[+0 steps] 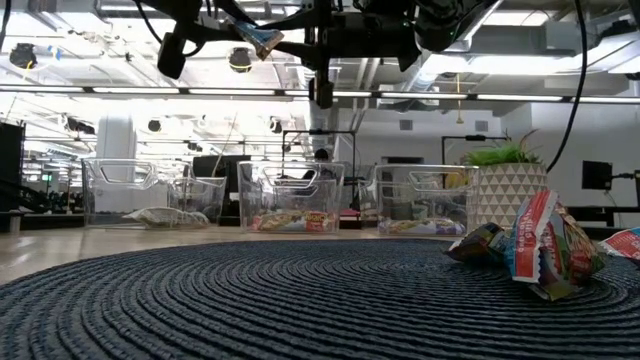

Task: Pick and place Granola Bars by type
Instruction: Put the yellow granola bar into the left transparent bin

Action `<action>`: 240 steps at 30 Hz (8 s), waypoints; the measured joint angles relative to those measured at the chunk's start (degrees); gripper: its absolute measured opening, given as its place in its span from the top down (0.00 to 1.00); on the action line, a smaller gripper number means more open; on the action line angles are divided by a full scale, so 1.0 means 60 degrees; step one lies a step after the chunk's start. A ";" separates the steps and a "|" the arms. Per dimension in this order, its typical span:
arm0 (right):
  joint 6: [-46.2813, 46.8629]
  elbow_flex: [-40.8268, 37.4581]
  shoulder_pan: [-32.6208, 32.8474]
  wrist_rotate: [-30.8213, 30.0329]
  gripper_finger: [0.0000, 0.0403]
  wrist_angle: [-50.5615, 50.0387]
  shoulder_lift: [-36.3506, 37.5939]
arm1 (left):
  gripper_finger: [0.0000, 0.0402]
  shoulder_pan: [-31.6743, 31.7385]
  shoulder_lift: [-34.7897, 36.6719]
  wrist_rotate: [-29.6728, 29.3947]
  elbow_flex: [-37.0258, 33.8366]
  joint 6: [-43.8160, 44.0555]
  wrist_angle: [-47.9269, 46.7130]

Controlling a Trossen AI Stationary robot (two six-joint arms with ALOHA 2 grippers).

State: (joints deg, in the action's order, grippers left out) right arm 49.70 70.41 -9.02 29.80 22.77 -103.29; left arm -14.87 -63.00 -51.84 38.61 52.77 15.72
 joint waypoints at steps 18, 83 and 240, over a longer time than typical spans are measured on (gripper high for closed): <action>-0.2376 0.0000 -0.0310 0.0166 0.59 -0.2897 0.0008 | 0.89 0.0286 0.0035 -0.0213 -0.0004 -0.0028 -0.1444; -0.4037 0.0000 0.0317 0.0262 0.58 -0.5600 0.0005 | 0.89 0.8840 0.0477 0.5832 0.2568 -1.2230 -1.2225; -0.9869 -0.1661 0.4306 -0.3329 0.59 -1.0314 0.0035 | 0.73 0.0656 -0.1392 0.7296 0.2036 -0.2334 -0.1704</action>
State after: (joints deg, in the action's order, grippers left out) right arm -9.52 60.45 16.82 9.83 -39.11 -103.08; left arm -10.94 -71.35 -8.06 50.83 38.77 5.50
